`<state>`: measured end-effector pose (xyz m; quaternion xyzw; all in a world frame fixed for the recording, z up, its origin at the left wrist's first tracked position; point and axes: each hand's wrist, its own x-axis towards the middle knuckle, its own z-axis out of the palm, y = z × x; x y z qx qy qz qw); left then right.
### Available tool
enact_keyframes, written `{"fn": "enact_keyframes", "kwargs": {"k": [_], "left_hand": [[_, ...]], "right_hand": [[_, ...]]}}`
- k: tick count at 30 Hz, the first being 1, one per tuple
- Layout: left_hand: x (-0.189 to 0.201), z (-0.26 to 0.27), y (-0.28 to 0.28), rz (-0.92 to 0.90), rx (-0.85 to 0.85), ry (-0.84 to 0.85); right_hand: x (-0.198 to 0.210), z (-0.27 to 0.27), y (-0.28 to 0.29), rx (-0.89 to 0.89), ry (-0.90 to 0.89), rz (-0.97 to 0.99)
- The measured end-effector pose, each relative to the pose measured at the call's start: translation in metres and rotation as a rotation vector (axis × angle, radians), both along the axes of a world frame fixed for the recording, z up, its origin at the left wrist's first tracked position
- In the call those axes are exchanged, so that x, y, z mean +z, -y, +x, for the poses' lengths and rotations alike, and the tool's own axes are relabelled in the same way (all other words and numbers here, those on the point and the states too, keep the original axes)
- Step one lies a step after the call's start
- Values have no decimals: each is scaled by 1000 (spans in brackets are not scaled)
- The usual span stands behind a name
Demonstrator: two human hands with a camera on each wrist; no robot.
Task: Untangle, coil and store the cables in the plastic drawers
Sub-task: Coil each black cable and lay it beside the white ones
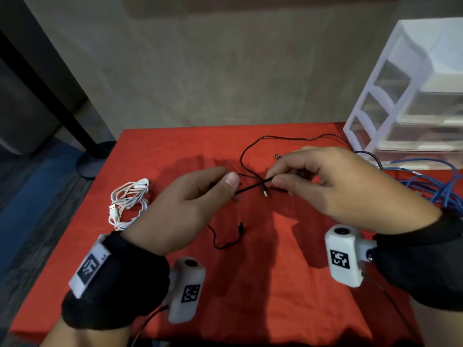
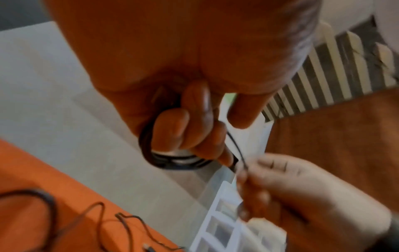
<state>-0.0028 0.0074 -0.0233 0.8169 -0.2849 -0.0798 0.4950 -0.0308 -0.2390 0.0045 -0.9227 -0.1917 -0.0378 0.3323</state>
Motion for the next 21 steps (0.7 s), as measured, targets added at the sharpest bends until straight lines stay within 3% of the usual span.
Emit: {"fn": "enact_keyframes", "kwargs": {"k": [5, 10, 13, 16, 18, 21], "left_hand": [[3, 3, -5, -177, 31, -121], [4, -2, 6, -470, 58, -347], [7, -6, 15, -668, 10, -504], [6, -8, 23, -752, 24, -610], [3, -9, 29, -742, 70, -609], [-5, -12, 37, -712, 171, -528]], "right_hand": [[-17, 10, 9, -132, 202, -161], [-29, 15, -13, -225, 226, -63], [-29, 15, -27, -299, -17, 462], [-22, 11, -39, -317, -176, 983], [-18, 8, -44, -300, -229, 1138], [-17, 6, -48, -291, -268, 1218]]}}
